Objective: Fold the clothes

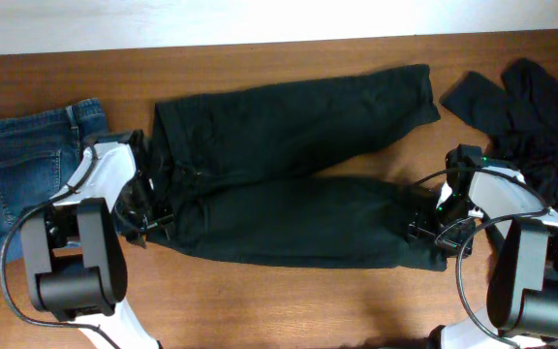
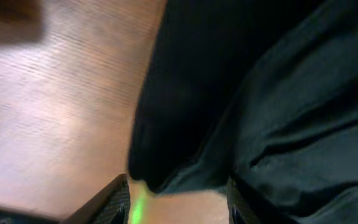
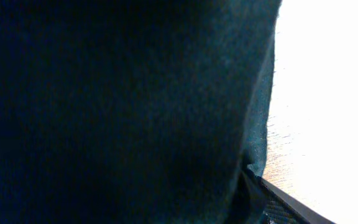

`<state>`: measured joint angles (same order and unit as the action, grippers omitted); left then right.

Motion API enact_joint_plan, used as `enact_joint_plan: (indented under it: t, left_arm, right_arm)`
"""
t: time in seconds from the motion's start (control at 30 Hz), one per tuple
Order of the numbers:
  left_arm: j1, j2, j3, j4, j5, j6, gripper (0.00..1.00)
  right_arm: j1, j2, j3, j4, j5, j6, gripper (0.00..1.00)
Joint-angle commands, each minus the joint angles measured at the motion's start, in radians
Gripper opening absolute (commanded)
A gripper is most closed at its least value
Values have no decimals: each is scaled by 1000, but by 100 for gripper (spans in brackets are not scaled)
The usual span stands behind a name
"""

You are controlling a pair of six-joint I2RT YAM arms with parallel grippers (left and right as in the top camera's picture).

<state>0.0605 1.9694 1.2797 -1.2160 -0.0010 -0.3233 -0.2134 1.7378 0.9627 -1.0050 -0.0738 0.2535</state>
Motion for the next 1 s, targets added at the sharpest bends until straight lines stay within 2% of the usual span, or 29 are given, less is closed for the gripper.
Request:
enact_joint_plan:
  t: [0.0,0.27,0.47,0.6,0.77,0.97]
  left_arm:
    - [3,-13,-18,51,69,-35,50]
    - [3,-13,-18,89,65,-27,44]
    - [3,-14,-18,-7,50,-32,44]
    - [3,-14,-18,-41,-16,-103,45]
    - [3,-14,-38,27,-21,-172,52]
    - [3,-13,-113,156,34,-185,53]
  right_arm:
    - [-3,-14,-11,11,-28,-10,76]
    - [-3,-14,-11,11,-28,-10,76]
    - [-3,-14,-11,11,-28,-10,75]
    - [-3,-14,-11,11,-28,-10,76]
    - [-3,-14,-11,11,-28,-10,76]
    - [-3,-14,-11,11,-28,-10,76]
